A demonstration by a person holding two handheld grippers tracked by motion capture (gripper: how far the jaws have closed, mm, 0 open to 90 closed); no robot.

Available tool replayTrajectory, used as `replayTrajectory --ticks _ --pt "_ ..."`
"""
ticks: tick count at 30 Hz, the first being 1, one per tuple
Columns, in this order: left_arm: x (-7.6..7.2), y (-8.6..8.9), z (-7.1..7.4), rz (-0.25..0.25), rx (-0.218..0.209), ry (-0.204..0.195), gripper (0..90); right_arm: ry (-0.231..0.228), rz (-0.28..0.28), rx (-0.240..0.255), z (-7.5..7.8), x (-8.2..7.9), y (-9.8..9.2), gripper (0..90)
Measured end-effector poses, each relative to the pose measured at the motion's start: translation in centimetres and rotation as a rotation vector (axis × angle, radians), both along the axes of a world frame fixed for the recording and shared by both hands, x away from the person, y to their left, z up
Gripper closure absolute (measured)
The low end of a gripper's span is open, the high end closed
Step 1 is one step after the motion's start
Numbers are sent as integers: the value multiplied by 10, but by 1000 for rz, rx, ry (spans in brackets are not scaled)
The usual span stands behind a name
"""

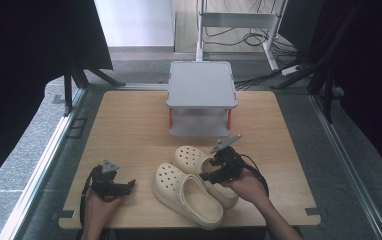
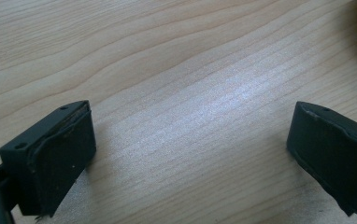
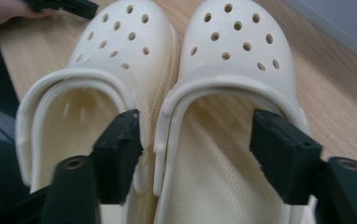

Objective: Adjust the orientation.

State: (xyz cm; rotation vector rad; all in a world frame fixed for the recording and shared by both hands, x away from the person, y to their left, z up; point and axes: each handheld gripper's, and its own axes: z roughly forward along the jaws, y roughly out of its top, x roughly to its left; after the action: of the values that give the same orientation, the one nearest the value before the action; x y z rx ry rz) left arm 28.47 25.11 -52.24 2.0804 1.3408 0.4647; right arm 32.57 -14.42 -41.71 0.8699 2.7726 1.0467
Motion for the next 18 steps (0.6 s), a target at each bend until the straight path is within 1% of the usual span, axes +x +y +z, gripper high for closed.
replayTrajectory --ticks 2,3,4,7,10,12,15,18 --pt "0 0 0 -2 0 2 12 -6 6 2 1 -3 -3 268" --pt "0 0 0 -1 0 2 11 -14 11 -6 1 -5 -3 250" --pt "0 0 0 -2 2 2 12 -15 17 -15 1 -7 -3 242" --pt "0 0 0 -3 3 3 12 -11 41 -8 -2 -10 -2 218" --pt "0 0 0 -3 2 2 12 -21 68 -26 -6 -14 5 213" --pt "0 0 0 -1 2 0 12 -19 86 -25 -9 -15 9 213" --pt "0 0 0 -1 2 0 12 -25 99 -34 -15 -16 16 219" --pt "0 0 0 -1 2 0 12 -18 108 -48 -21 -15 23 236"
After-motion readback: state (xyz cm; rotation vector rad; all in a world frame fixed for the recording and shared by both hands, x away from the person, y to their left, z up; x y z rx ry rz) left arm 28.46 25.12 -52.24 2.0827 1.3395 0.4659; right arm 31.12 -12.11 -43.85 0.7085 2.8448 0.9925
